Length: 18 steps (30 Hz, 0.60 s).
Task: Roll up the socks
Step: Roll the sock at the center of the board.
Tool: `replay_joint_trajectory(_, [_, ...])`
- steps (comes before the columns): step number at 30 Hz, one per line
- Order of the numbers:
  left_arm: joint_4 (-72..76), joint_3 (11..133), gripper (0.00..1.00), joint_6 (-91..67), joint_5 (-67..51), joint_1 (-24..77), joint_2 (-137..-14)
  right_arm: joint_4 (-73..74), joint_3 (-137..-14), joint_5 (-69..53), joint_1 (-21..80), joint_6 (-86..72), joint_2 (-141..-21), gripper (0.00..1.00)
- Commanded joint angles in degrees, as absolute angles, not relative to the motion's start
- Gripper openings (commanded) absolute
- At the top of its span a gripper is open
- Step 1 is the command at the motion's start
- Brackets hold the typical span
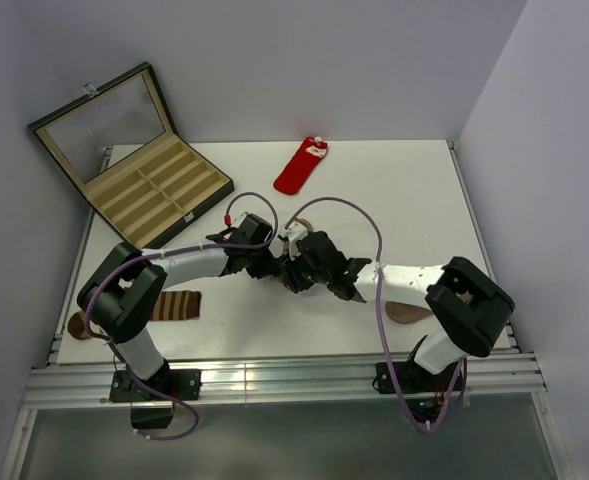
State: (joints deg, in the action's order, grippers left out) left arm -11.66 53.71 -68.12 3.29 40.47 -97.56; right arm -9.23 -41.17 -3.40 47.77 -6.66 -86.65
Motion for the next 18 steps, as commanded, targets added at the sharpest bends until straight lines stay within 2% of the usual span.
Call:
replay_joint_trajectory(1, [-15.29,54.32,0.0,-66.62,4.75,40.78,-98.7,-10.11,-41.84,-0.26,49.56,-3.52,-88.33,0.49])
replay_joint_trajectory(7, [-15.12,54.49,0.0,-67.32,4.4,40.78,-98.96,-7.3,-43.24,2.02,51.59,-2.37,-92.37,0.47])
replay_joint_trajectory(12, [-15.38,54.76,0.01,-68.2,4.66,40.87,-98.7,-5.19,-44.29,5.88,52.29,-3.42,-95.17,0.39])
replay_joint_trajectory(15, [-15.12,54.49,0.04,-68.81,4.83,40.87,-98.26,-3.34,-44.91,7.03,52.21,-4.82,-97.29,0.25])
replay_joint_trajectory(16, [-14.94,54.41,0.09,-69.08,4.92,40.78,-98.0,-2.99,-44.91,6.07,52.03,-5.18,-97.56,0.18])
replay_joint_trajectory(17, [-14.85,54.06,0.13,-69.34,5.01,40.78,-97.82,-2.81,-44.91,5.02,51.68,-5.53,-97.91,0.06])
replay_joint_trajectory(18, [-14.77,53.88,0.16,-69.78,5.36,40.78,-97.13,-2.03,-45.09,1.44,50.55,-6.41,-98.08,0.01])
